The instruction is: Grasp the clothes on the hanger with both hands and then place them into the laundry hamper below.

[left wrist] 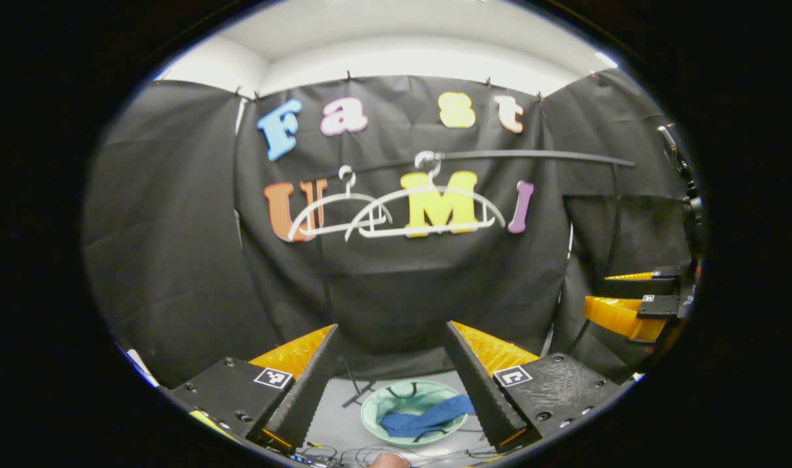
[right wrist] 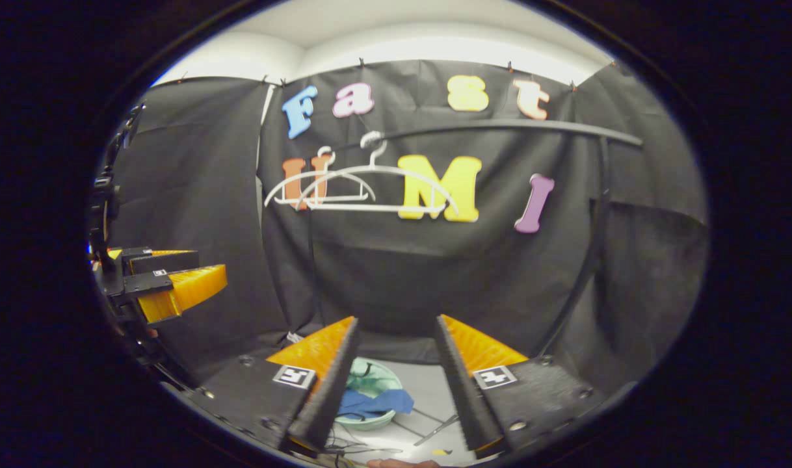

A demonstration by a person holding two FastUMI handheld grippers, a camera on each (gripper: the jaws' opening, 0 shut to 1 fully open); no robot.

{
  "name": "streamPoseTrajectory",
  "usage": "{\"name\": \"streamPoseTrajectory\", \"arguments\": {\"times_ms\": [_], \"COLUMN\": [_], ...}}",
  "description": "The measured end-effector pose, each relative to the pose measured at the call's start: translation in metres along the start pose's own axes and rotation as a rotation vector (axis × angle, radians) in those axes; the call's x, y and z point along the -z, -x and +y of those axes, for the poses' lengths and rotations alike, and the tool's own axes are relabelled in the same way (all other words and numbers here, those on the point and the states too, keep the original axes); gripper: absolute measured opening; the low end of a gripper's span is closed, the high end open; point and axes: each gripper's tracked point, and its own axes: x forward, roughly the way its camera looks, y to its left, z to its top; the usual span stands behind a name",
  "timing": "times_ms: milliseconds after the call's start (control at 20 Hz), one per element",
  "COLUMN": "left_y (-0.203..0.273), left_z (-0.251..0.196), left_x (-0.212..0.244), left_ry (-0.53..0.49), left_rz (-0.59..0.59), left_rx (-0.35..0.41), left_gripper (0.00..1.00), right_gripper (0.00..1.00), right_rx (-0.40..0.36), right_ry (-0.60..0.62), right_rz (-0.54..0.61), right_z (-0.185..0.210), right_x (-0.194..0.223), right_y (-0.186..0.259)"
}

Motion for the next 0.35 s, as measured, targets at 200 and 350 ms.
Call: {"name": "streamPoseTrajectory", "arguments": {"times_ms": [200,350], "left_y": [0.071,0.106], "left_z": [-0.007,0.000], "left_x": [-0.036,-0.065], "left_ry": [0.049,0.024], "left_rz": [-0.114,-0.187], "left_rx": [-0.053,-0.092], "left_gripper": [0.93,0.93], "right_gripper": [1.00,1.00], "right_rx": [0.007,0.026], "right_ry": [-0.025,-0.014], "right_rz": [-0.116,-0.193], "right_z": [-0.011,-0.025], "right_x": [-0.032,-0.057], "right_y": [0.070,0.110]}}
